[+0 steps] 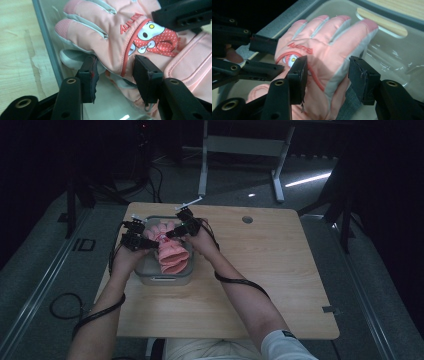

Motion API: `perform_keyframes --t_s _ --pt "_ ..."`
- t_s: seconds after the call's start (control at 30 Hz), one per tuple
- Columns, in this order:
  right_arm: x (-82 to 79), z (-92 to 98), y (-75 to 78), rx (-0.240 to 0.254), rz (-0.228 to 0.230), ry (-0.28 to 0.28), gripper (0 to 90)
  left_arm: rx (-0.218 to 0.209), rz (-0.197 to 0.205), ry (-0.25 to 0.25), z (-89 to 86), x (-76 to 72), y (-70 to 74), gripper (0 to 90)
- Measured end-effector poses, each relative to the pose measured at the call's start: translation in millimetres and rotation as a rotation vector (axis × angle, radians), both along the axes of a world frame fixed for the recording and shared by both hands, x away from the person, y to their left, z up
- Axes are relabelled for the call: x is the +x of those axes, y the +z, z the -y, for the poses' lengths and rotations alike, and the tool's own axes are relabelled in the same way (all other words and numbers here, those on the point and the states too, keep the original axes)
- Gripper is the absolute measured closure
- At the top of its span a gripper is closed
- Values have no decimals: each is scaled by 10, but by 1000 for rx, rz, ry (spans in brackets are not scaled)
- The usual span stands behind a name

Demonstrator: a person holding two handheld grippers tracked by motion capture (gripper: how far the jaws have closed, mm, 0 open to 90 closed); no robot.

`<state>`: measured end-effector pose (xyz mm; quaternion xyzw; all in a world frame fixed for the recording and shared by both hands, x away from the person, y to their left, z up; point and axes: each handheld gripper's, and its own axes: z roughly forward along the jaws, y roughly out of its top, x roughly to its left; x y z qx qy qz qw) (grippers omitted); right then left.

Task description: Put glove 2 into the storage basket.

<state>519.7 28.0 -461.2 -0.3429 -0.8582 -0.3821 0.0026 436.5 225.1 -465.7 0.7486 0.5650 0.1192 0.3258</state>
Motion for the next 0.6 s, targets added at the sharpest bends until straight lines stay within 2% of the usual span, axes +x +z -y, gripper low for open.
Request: perform_keyframes --t_s 0.1,0.17,0.27,0.33,0.43,0.6 --pt "-39 62 69 16 7 11 479 7 40 2 23 -68 54 500" --pt "-67 107 107 25 5 23 476 7 49 5 18 -95 87 501" --pt "-122 156 163 28 16 32 471 -26 39 -6 0 -110 111 502" --pt "-164 179 199 28 31 37 467 -16 50 0 7 -134 137 502" --pt "-224 233 251 26 52 47 460 -30 81 -13 35 -199 224 502" --pt "-309 391 341 52 69 47 442 -39 123 -72 195 -337 359 505"
